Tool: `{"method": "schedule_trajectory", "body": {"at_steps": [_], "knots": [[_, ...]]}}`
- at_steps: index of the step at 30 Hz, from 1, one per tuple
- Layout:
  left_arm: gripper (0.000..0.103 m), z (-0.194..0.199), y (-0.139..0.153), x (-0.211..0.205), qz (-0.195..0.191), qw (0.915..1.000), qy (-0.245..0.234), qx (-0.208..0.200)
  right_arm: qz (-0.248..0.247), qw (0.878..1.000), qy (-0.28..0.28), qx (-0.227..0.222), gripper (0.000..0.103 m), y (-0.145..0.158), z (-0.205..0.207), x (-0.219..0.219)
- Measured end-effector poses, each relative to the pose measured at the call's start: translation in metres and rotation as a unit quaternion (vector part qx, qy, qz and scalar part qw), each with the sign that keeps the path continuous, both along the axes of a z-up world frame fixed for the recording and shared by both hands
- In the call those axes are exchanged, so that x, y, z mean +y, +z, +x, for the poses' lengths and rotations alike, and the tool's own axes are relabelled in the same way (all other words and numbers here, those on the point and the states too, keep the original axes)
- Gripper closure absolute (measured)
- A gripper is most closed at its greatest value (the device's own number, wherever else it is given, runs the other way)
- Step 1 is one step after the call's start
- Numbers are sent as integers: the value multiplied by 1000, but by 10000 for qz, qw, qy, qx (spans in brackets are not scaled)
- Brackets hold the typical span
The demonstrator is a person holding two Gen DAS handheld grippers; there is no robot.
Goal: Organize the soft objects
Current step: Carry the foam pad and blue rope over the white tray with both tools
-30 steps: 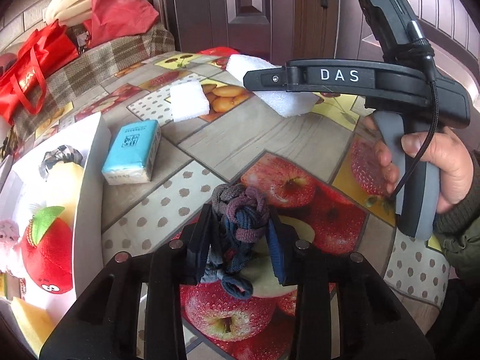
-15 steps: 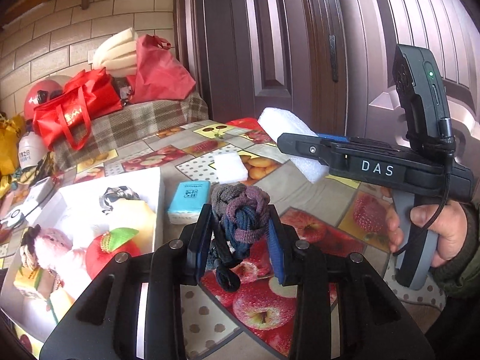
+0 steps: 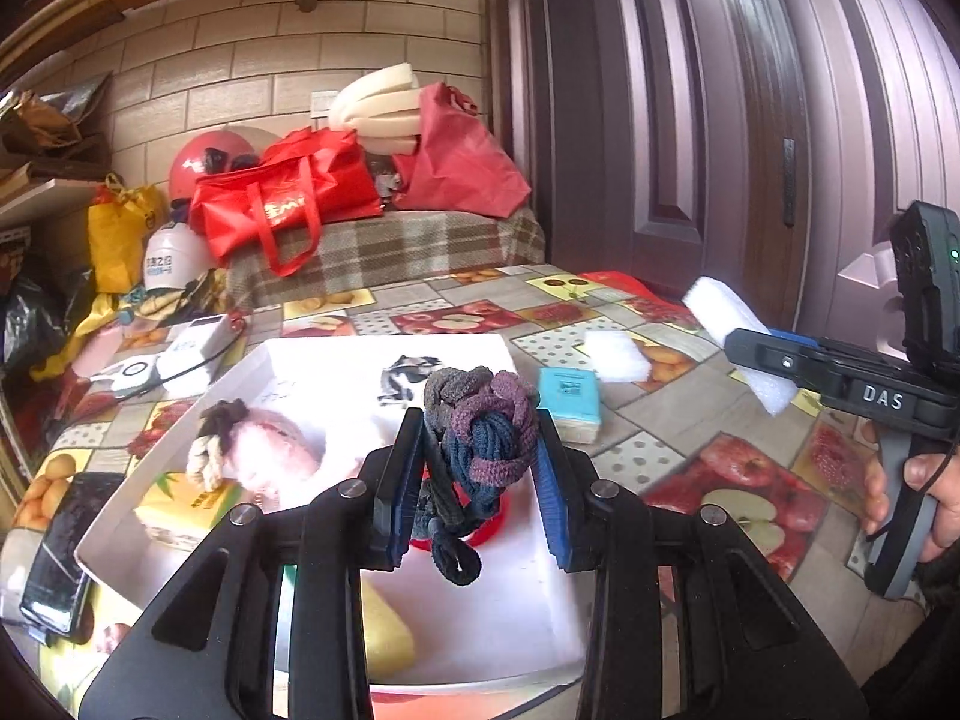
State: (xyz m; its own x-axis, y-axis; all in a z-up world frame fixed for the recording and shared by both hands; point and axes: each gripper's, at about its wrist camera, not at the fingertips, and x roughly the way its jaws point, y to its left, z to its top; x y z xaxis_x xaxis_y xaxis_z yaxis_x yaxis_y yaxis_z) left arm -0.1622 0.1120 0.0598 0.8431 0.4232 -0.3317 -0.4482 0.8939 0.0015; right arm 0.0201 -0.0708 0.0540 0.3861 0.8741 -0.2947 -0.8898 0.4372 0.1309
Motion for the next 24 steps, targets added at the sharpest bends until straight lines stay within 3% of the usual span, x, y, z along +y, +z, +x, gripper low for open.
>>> {"method": "schedule_trajectory", "body": {"at_steps": [6,14,20,24], "knots": [[69,-26,-3,29,63,9980,629,-70,-110,9996,211,-139,50,-1,-16,15],[69,-43,-7,73,-137,9929,1184,-34,-262,9971,607,-367,50,-3,-37,43],[69,-50,-13,103,-831,9877,1323,-115,-423,9890,1297,-570,50,-6,-66,72],[69,-45,-11,106,-784,9871,1392,-80,-607,9805,1772,-590,51,-9,-84,92]]}}
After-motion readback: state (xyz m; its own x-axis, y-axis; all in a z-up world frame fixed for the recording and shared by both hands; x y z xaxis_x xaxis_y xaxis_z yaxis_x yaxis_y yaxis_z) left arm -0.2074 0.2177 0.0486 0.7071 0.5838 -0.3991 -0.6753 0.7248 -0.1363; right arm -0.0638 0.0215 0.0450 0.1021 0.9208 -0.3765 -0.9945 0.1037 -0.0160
